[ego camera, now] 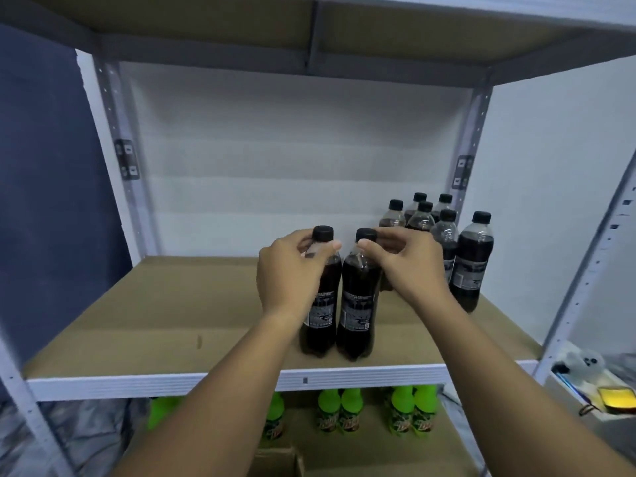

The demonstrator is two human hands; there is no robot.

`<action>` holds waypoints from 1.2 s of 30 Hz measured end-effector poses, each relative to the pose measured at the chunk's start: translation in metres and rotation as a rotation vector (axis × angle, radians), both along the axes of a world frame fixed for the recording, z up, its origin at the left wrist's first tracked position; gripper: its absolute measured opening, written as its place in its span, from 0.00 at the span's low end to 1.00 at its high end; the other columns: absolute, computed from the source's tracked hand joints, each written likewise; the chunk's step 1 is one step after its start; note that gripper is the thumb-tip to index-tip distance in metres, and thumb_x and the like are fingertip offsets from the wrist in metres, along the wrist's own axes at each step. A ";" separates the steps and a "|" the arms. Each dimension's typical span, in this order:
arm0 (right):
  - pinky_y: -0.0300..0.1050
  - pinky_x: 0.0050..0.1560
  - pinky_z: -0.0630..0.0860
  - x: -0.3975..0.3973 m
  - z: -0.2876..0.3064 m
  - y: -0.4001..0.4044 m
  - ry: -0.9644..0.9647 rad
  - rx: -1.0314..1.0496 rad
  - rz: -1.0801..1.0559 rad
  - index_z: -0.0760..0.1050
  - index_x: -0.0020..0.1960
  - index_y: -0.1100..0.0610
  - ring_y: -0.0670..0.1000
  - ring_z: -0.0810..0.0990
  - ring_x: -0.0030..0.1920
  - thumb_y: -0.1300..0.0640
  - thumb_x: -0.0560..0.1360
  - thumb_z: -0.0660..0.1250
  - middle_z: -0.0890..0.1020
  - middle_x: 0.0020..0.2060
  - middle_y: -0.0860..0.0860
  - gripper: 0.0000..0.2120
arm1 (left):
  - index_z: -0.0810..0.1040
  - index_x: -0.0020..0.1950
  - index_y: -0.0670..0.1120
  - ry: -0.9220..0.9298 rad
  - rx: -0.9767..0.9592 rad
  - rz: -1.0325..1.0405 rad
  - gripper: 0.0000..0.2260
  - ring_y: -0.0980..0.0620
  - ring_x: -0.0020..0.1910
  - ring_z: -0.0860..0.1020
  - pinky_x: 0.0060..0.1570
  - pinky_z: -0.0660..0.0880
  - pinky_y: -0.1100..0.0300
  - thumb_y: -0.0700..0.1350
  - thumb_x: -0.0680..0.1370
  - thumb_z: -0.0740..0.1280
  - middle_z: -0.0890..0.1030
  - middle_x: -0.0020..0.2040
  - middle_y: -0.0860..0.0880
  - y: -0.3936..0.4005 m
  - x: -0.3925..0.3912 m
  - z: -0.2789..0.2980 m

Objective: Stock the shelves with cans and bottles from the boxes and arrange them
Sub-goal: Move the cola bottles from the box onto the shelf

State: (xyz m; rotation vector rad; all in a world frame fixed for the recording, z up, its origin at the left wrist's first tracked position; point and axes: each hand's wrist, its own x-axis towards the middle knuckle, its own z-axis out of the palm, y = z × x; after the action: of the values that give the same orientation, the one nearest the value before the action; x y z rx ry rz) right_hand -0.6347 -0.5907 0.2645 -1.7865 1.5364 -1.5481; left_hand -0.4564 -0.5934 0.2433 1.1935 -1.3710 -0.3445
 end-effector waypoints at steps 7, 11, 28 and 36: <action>0.31 0.54 0.77 0.010 -0.093 0.030 -0.195 0.073 -0.003 0.76 0.63 0.45 0.31 0.79 0.52 0.45 0.64 0.81 0.81 0.52 0.37 0.30 | 0.70 0.70 0.71 0.120 0.020 -0.217 0.30 0.69 0.63 0.77 0.62 0.74 0.68 0.49 0.75 0.78 0.78 0.56 0.77 0.024 0.007 -0.077; 0.26 0.47 0.75 0.010 -0.122 0.020 -0.069 0.104 -0.011 0.77 0.63 0.46 0.32 0.80 0.50 0.46 0.62 0.83 0.84 0.49 0.39 0.32 | 0.73 0.63 0.70 0.172 0.101 -0.251 0.28 0.70 0.58 0.79 0.57 0.76 0.71 0.44 0.74 0.78 0.80 0.51 0.76 0.021 0.010 -0.107; 0.52 0.56 0.80 0.008 -0.149 -0.169 0.070 0.050 -0.066 0.69 0.70 0.43 0.48 0.83 0.55 0.42 0.72 0.73 0.84 0.55 0.44 0.29 | 0.78 0.64 0.50 0.231 0.050 -0.239 0.24 0.61 0.57 0.83 0.59 0.78 0.66 0.36 0.72 0.79 0.84 0.56 0.61 -0.177 -0.008 -0.121; 0.42 0.49 0.74 0.020 -0.157 -0.244 0.138 0.056 -0.111 0.69 0.69 0.55 0.55 0.81 0.56 0.48 0.78 0.70 0.83 0.56 0.53 0.24 | 0.77 0.67 0.44 0.213 0.039 -0.202 0.22 0.69 0.56 0.81 0.55 0.76 0.71 0.36 0.75 0.76 0.81 0.58 0.62 -0.248 -0.006 -0.127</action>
State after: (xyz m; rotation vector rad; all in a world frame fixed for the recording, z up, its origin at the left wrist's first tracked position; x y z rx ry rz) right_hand -0.6143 -0.8349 0.1075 -1.8392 1.7536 -1.4410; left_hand -0.4622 -0.8418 0.1167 1.0198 -1.3047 -0.6258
